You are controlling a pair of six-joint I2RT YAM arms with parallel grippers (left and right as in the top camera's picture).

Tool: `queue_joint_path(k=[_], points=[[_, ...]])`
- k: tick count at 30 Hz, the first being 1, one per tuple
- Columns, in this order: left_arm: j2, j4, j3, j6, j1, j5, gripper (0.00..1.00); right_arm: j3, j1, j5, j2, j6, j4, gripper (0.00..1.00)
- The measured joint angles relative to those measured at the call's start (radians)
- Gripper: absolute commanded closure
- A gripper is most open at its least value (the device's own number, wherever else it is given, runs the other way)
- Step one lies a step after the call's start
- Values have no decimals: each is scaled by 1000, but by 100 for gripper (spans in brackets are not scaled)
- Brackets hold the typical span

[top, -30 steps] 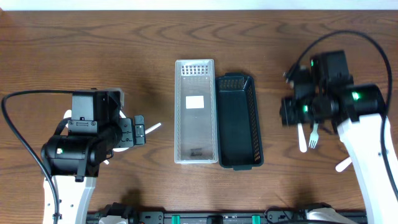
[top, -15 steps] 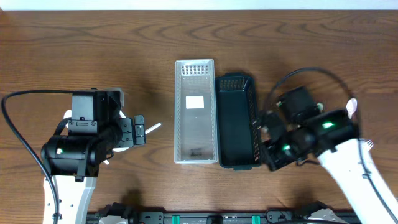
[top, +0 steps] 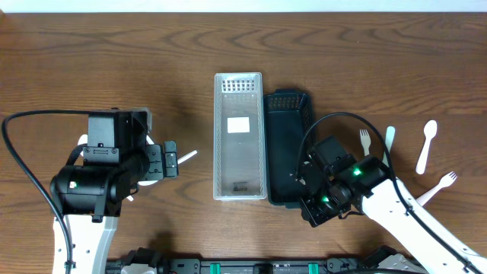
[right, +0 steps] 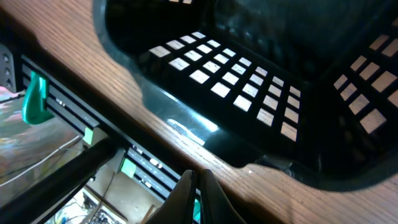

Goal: Pack container

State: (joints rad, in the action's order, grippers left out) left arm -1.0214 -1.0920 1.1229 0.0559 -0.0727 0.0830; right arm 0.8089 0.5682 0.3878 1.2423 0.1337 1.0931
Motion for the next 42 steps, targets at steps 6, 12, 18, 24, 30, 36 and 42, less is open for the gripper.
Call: queue_joint_path(k=[6, 12, 18, 24, 30, 36, 42], points=[[0, 0, 0, 0, 0, 0, 2, -3, 1, -18, 26, 17, -81, 84], [0, 0, 0, 0, 0, 0, 2, -3, 1, -51, 65, 27, -143, 85], [0, 0, 0, 0, 0, 0, 2, -3, 2, -61, 69, 35, -146, 92], [0, 0, 0, 0, 0, 0, 2, 2, 32, -67, 37, 35, -134, 86], [0, 0, 0, 0, 0, 0, 2, 172, 39, -148, -88, 24, -124, 54], [0, 0, 0, 0, 0, 0, 2, 319, -103, -385, -126, 65, -97, 25], [0, 0, 0, 0, 0, 0, 2, 322, -373, -483, 24, 1, -119, 7]])
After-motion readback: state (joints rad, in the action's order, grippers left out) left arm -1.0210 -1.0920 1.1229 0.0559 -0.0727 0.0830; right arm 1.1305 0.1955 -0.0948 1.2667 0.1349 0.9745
